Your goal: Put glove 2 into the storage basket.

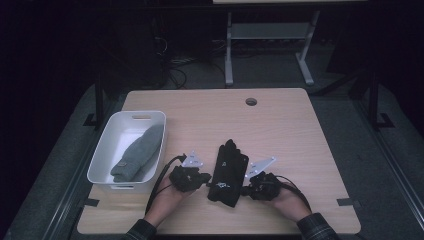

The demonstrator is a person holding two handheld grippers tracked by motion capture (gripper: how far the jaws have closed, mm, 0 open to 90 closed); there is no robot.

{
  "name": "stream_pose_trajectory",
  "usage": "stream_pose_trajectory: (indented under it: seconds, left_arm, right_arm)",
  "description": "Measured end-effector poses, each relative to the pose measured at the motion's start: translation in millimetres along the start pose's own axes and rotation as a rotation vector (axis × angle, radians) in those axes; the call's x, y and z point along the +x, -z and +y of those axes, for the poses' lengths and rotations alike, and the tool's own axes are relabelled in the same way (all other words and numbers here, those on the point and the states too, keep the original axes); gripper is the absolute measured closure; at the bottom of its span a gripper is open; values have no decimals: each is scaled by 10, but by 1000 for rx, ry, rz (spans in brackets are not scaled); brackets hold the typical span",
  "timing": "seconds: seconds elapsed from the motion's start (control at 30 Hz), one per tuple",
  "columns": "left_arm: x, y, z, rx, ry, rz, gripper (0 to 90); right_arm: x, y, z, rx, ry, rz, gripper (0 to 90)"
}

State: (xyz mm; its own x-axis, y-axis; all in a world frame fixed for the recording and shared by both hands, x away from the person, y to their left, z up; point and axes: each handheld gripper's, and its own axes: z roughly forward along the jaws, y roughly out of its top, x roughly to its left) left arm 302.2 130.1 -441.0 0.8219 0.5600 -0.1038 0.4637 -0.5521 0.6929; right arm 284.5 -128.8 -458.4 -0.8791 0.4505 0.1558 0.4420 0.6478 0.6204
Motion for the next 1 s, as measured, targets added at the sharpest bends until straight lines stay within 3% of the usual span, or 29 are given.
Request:
stream_pose_trajectory:
  seconds: [0.13, 0.27, 0.3, 0.33, 0.43, 0.5, 0.6, 0.7, 0.8, 0.9, 1.0]
  left_arm:
    - [5, -19, 79, -10, -5, 0, 844]
    - [34, -31, 157, -20, 7, -5, 826]
    - [40, -38, 173, -17, 11, -7, 812]
    - [46, -57, 202, -14, 10, -9, 800]
    - [53, -113, 258, -14, 20, -6, 730]
    - [67, -172, 298, -14, 35, 5, 638]
    - [108, -254, 331, -12, 70, 5, 442]
    - [140, -333, 357, -17, 101, -5, 334]
    - [153, -403, 380, -27, 120, 2, 296]
    - [151, -479, 385, 4, 106, 8, 265]
    - [129, -533, 381, 27, 94, 15, 250]
  right_arm:
    - [59, -86, 92, -5, 35, 6, 900]
    - [53, -70, 87, -10, 38, -3, 899]
    - [52, -49, 78, -19, 18, 0, 895]
    - [31, -30, 68, -21, 28, -10, 878]
    - [-23, 69, 20, -52, -12, -22, 793]
    - [-62, 123, -15, -65, -33, -35, 717]
    - [-146, 212, -84, -86, -64, -83, 549]
    - [-245, 285, -166, -90, -99, -146, 411]
    - [-352, 365, -261, -86, -123, -217, 314]
    - [-436, 426, -330, -91, -153, -266, 262]
    - [-493, 458, -370, -91, -170, -285, 237]
